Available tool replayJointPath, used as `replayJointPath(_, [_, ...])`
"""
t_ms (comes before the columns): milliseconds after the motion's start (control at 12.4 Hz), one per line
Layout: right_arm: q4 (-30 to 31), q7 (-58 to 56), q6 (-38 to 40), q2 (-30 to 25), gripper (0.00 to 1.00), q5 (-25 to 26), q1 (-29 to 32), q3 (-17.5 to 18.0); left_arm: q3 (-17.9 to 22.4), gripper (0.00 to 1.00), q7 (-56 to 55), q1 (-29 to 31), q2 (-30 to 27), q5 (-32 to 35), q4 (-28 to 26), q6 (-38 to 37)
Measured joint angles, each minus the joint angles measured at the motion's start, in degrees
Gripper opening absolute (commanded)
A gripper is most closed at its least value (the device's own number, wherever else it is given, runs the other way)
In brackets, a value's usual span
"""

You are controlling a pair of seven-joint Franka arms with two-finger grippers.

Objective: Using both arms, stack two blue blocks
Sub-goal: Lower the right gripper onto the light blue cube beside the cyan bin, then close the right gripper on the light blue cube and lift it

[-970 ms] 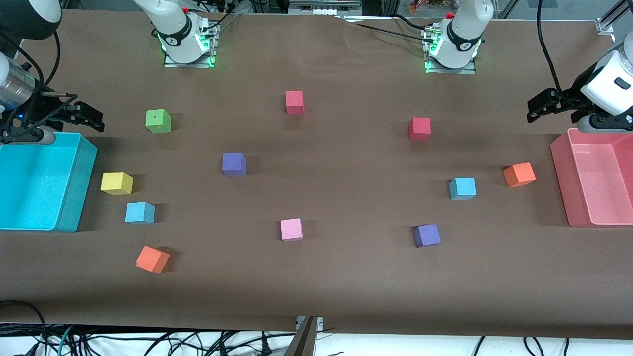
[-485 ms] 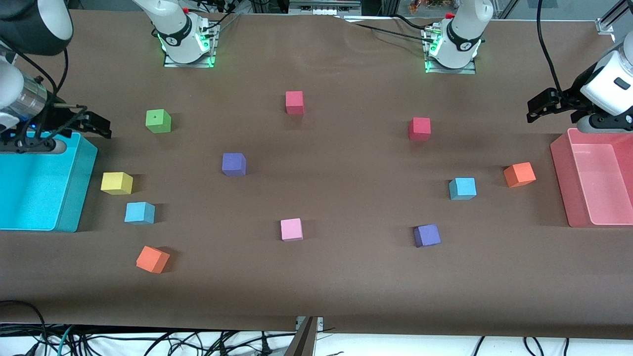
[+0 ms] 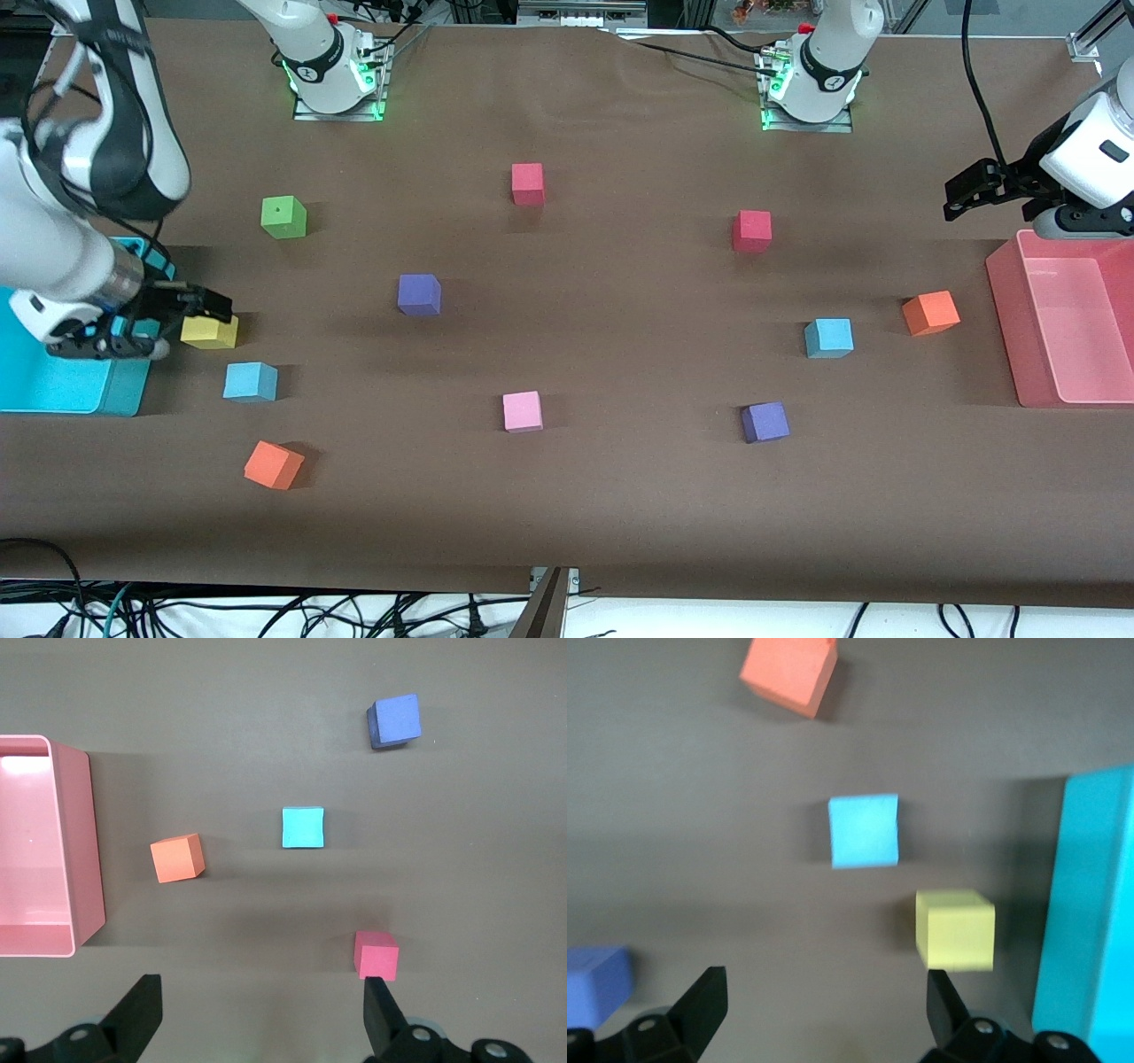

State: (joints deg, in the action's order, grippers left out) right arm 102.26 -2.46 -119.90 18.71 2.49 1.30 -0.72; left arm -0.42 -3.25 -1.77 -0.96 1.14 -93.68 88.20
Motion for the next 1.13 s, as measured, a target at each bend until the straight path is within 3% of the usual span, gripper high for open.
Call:
replayJointPath(404, [-0.01,-3.11,-14.97,12.46,0.99,0.01,0.74,-1.12,0.02,1.00,0.00,0.01,0.12,0.00,0.01,-0.01])
replayJointPath(808, [0.39,-3.46,-22.75,16.15,0.96,0.01,0.73,-1.18,0.02,1.00,0.00,0.01,0.16,0.00,0.02,-0.01])
replayJointPath(1051, [0.89,-3.51,-25.26,17.25,0.31,0.01,0.73,-1.27,0.02,1.00,0.00,0.01,0.17,0.00,0.02,-0.01])
replayJointPath(1131, [1.23,-3.51,-25.28,17.44,0.23,0.01,0.73,-1.28,0.02,1.00,0.00,0.01,0.18,0.00,0.01,-0.01])
